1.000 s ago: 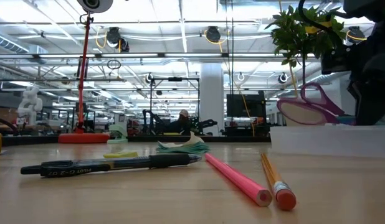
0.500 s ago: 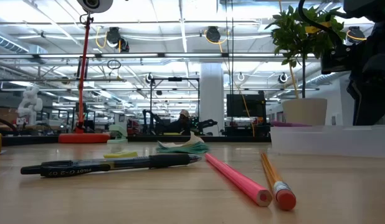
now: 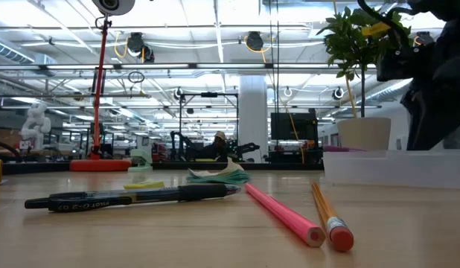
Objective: Pack school essentials
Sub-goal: Put the scissors into the supply box
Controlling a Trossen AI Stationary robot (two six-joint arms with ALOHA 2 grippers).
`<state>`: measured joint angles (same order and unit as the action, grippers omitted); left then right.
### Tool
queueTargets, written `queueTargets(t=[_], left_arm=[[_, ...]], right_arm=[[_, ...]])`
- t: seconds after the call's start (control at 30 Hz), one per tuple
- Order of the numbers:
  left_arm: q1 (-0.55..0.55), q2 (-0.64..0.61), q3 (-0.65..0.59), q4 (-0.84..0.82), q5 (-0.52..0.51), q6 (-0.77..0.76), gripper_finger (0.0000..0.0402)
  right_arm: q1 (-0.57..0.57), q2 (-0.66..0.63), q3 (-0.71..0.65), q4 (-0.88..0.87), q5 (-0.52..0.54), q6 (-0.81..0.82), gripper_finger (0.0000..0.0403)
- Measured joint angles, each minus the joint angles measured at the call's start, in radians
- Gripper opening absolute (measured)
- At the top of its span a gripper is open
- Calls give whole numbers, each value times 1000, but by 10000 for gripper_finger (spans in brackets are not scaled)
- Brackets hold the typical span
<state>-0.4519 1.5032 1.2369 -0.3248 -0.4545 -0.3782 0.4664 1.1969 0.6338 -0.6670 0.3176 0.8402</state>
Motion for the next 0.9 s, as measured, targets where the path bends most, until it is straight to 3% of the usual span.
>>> queueTargets(t=[0.23,0.43,0.7,0.9], left_arm=[[0,0,0,0,0,0,225],[0,0,0,0,0,0,225],[0,0,0,0,0,1,225],[0,0,0,0,0,1,225]], right_arm=[[4,0,0,-2,27,-55,191],[25,0,-46,60,45,-117,216],[27,0,-118,117,43,-127,213],[26,0,-141,147,-11,-124,178]])
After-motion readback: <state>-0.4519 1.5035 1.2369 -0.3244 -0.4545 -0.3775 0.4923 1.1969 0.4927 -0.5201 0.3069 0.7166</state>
